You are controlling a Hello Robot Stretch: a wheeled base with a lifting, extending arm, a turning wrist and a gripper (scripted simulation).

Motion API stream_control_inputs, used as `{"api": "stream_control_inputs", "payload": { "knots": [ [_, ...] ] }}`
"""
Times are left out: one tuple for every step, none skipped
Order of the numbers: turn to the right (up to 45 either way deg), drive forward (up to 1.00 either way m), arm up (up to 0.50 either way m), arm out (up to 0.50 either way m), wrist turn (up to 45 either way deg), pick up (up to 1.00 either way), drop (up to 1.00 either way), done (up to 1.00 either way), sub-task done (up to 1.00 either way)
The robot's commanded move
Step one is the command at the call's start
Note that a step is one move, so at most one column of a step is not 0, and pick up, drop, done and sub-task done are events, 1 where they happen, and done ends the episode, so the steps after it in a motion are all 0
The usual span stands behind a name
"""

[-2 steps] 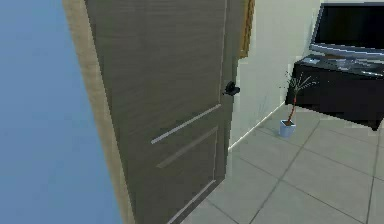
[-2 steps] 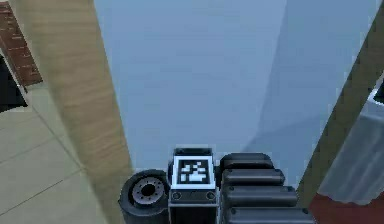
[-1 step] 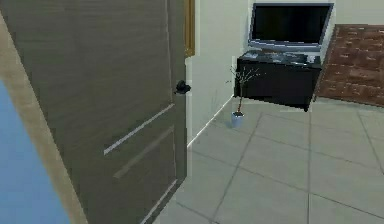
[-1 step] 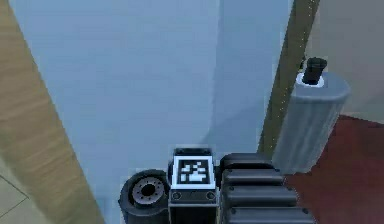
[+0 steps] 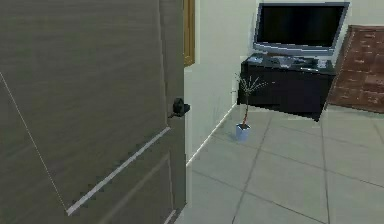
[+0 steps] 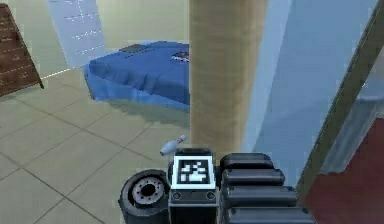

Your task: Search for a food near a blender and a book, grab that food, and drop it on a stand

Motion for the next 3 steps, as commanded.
{"api": "stream_control_inputs", "payload": {
  "knots": [
    [24.0, 0.00, 0.00, 0.00, 0.0, 0.00, 0.00, 0.00, 0.00],
    [0.0, 0.15, 0.00, 0.00, 0.0, 0.00, 0.00, 0.00, 0.00],
    [15.0, 0.00, 0.00, 0.00, 0.0, 0.00, 0.00, 0.00, 0.00]
  ]
}}
